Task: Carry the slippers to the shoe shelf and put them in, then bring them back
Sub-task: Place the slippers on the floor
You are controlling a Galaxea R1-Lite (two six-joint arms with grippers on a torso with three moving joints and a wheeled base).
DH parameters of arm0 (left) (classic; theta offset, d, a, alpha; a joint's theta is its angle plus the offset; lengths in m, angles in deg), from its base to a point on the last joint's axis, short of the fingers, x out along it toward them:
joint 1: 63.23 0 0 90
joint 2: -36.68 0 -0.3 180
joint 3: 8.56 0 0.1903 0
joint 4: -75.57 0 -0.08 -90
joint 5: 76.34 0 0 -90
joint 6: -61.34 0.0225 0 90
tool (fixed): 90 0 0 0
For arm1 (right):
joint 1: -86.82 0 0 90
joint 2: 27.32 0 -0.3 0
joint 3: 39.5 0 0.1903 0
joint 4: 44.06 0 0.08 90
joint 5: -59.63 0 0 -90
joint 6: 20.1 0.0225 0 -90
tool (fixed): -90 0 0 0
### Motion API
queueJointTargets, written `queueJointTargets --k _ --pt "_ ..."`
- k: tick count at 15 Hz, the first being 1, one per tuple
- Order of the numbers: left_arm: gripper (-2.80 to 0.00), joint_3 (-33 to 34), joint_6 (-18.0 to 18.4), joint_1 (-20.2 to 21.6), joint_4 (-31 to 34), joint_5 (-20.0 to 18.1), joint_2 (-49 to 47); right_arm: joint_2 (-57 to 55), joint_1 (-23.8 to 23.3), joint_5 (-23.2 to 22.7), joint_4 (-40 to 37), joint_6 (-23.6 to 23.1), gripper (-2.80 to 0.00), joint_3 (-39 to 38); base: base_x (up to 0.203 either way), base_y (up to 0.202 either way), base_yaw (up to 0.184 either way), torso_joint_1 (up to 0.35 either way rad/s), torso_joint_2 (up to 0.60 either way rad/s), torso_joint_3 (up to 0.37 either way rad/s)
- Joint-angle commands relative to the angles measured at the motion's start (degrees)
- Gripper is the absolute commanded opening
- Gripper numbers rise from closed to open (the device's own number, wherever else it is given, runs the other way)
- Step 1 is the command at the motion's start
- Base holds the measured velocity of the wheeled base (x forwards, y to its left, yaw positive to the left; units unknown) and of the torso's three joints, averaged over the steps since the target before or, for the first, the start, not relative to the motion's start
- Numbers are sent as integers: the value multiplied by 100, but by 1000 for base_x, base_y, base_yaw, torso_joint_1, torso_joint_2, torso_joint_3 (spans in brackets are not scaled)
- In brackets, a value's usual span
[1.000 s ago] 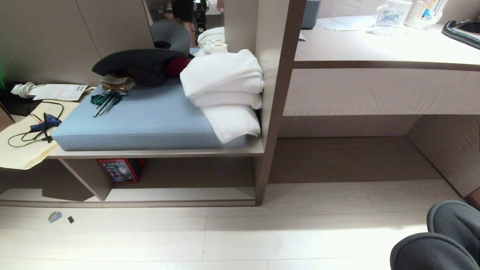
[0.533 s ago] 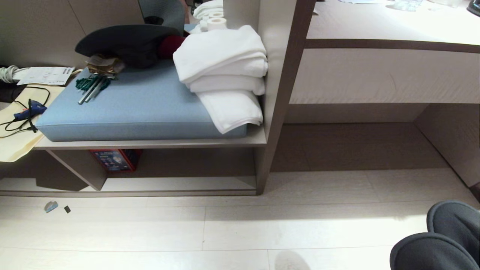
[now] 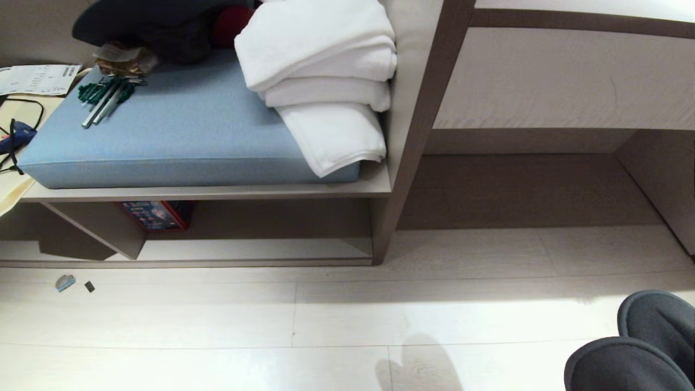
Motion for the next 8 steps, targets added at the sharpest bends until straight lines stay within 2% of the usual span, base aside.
queueJointTargets --k 1,8 --pt "-280 44 -3 -2 -2 1 -7 -9 0 -2 2 -7 -280 0 0 0 0 2 3 -202" --pt "-280 44 -3 -2 -2 1 -7 -9 0 -2 -7 98 -280 0 0 0 0 3 3 -195"
